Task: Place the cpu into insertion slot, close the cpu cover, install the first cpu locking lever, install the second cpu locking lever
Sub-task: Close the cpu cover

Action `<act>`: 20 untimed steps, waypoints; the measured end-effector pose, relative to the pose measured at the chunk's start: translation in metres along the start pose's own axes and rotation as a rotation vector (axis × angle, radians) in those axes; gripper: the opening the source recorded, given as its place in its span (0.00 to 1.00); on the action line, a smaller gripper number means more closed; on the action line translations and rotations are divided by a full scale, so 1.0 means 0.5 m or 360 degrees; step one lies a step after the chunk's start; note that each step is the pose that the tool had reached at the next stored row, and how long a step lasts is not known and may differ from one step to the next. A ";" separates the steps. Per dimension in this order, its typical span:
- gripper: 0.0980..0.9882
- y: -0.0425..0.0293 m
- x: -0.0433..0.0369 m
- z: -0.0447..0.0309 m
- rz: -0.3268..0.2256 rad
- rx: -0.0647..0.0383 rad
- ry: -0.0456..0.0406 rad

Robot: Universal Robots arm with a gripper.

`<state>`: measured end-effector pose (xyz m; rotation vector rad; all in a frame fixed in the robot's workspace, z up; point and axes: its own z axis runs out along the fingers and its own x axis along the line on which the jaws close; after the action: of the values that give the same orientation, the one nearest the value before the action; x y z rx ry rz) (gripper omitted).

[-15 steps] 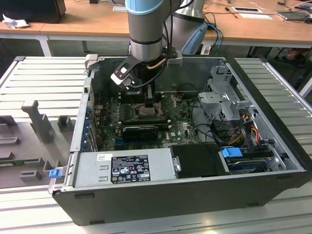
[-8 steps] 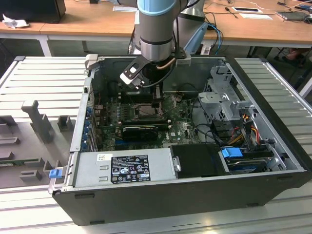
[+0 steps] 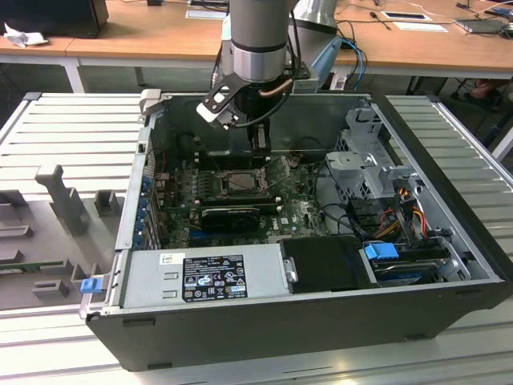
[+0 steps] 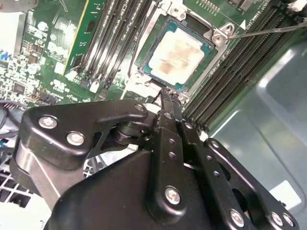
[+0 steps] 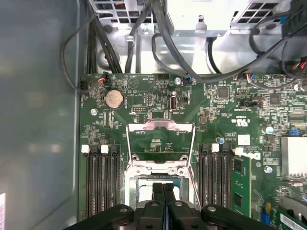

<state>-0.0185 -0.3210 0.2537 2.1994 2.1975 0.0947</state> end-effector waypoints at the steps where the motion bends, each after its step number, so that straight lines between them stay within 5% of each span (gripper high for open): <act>1: 0.01 0.000 0.000 -0.004 0.0000 0.0000 0.0000; 7: 0.01 0.011 0.000 -0.006 0.0000 0.0000 0.0000; 20: 0.01 0.082 0.000 -0.002 0.0000 0.0005 0.0001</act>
<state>0.0224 -0.3209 0.2576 2.2012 2.1997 0.0914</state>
